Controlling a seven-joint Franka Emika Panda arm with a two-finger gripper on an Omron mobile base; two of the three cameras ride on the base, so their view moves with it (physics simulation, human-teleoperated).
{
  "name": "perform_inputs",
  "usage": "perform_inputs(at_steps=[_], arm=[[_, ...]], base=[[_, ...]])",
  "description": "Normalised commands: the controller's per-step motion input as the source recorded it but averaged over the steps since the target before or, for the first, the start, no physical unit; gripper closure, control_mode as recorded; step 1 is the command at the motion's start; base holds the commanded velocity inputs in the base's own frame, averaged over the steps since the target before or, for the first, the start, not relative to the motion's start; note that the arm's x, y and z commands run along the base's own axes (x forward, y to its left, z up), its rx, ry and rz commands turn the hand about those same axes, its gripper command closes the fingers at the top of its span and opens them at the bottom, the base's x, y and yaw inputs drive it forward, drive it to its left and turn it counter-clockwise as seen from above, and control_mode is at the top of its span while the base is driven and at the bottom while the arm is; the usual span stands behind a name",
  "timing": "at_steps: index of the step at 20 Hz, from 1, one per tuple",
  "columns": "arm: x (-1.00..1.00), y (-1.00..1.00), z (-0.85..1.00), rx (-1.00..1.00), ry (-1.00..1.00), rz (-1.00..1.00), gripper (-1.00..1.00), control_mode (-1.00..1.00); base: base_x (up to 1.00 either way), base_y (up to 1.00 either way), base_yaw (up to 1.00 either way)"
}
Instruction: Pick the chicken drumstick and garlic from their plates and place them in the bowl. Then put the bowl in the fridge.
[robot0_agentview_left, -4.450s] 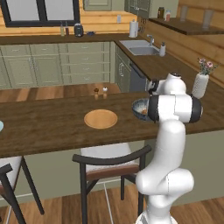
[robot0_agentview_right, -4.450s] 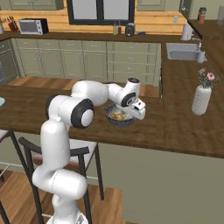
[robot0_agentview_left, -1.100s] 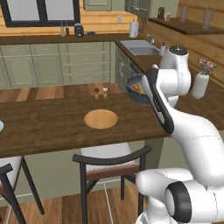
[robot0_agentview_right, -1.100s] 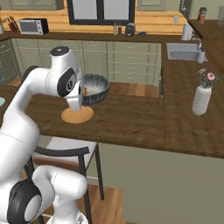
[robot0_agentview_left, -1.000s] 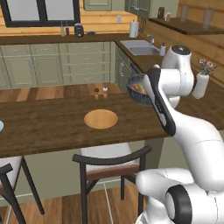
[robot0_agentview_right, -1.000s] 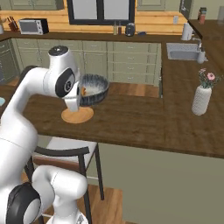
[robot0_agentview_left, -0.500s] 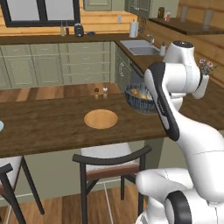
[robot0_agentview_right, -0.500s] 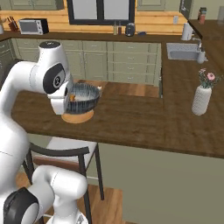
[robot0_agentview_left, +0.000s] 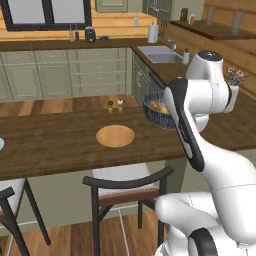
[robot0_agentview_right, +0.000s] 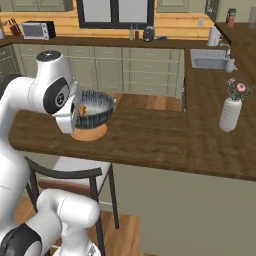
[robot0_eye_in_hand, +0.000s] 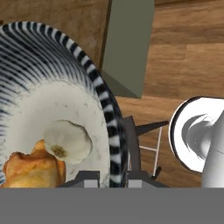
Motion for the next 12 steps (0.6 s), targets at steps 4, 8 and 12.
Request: perform_inputs(at_steps=[4,8,12], arm=[[-0.02,0.00,0.00,0.00,0.00,0.00,1.00,-1.00],[-0.04,0.00,0.00,0.00,0.00,0.00,1.00,1.00],[0.00,0.00,0.00,0.00,0.00,0.00,1.00,1.00]], base=[[0.00,0.00,0.00],[-0.63,0.21,0.00],[-1.00,0.90,0.00]])
